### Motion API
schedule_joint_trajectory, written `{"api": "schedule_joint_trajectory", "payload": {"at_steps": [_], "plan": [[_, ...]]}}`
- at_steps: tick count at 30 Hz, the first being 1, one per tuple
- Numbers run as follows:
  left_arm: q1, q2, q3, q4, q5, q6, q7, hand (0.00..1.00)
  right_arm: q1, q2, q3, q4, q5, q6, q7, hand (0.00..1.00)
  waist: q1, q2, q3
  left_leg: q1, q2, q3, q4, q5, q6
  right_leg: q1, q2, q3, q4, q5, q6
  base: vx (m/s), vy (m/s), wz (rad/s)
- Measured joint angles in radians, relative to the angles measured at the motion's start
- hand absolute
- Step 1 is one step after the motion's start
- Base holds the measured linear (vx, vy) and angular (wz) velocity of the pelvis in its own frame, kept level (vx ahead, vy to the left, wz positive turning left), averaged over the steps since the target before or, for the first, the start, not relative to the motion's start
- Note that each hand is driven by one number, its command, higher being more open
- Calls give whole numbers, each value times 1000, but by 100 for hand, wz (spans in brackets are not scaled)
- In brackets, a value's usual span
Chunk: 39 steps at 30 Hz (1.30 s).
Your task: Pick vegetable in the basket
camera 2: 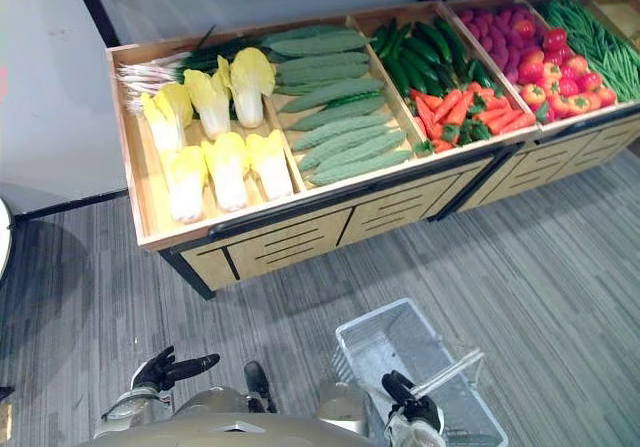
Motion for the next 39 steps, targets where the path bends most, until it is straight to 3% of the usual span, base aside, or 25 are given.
{"api": "schedule_joint_trajectory", "payload": {"at_steps": [2,4,6,7,10,12,13,15,17,21,26,31,32,36,39], "plan": [[13,11,2,1,1,0,2,100,3,1,5,-7,6,-3,3,0,3,4,3,16,29,-39,51,-36,-17,-29,24,36,-50,-41,-14,225,-25,57],[16,20,4,3,1,0,2,100,2,3,14,-14,19,-6,7,0,7,0,1,16,42,-90,64,-53,-43,-40,74,149,-296,-37,-14,216,-70,68],[21,24,9,5,1,-1,2,100,2,5,13,-14,19,-10,9,0,10,-10,-4,2,38,-121,83,-67,-64,-36,93,227,-436,-22,2,188,-144,66],[22,24,18,10,1,0,2,100,0,5,14,-14,18,-11,13,0,13,-22,-9,-1,38,-148,115,-84,-82,-35,90,246,-498,-9,18,238,-264,60],[52,36,25,10,1,0,2,100,-8,14,36,1,18,1,22,0,31,-49,-21,-5,35,-164,155,-116,-115,-32,104,240,-544,75,-26,209,-315,37],[69,2,52,13,1,1,1,100,-33,0,42,2,17,4,17,0,28,1,-33,-22,87,-194,183,-141,-137,-34,155,220,-540,94,-61,192,-348,23],[74,-12,58,14,1,1,1,100,-38,-6,43,0,17,4,17,0,26,9,-33,-31,103,-198,183,-142,-142,-36,167,209,-548,94,-65,173,-249,5],[74,-56,76,15,-1,2,0,100,-42,-29,43,-2,17,8,15,0,25,58,-38,-30,146,-213,144,-128,-172,-27,208,176,-580,101,-79,196,-231,16],[73,-64,98,15,-6,2,2,100,-39,-30,43,8,17,9,11,0,21,64,-41,-6,163,-226,90,-106,-194,-4,228,151,-607,102,-81,180,-172,22],[63,-75,138,0,-150,-10,19,100,-29,-28,42,40,18,15,0,0,5,52,-44,39,165,-253,17,-77,-197,49,237,116,-660,107,-88,128,-47,23],[62,-78,250,-58,-344,-32,108,100,-20,11,42,57,18,17,-16,0,2,11,-61,43,142,-252,5,-73,-192,86,220,109,-735,128,-95,68,56,5],[54,-74,457,-306,-404,-93,220,100,-14,17,44,62,17,5,-33,0,7,20,-68,58,140,-254,-15,-67,-185,107,221,101,-762,140,-98,12,11,4],[48,-70,471,-349,-393,-100,241,100,-12,16,45,61,17,-1,-39,0,8,20,-74,58,140,-254,-17,-67,-184,107,221,101,-762,141,-99,0,0,0],[-21,-58,527,-513,-313,-117,333,100,-6,-3,76,60,14,-14,-52,0,6,57,-92,60,141,-252,-51,-45,-179,103,227,101,-789,170,-106,-30,-3,-2],[-78,-15,523,-629,-262,-120,384,100,-6,-2,92,53,-5,-16,-54,0,2,57,-93,67,143,-249,-65,-33,-181,103,231,105,-793,181,-110,-74,-14,-4]]}}
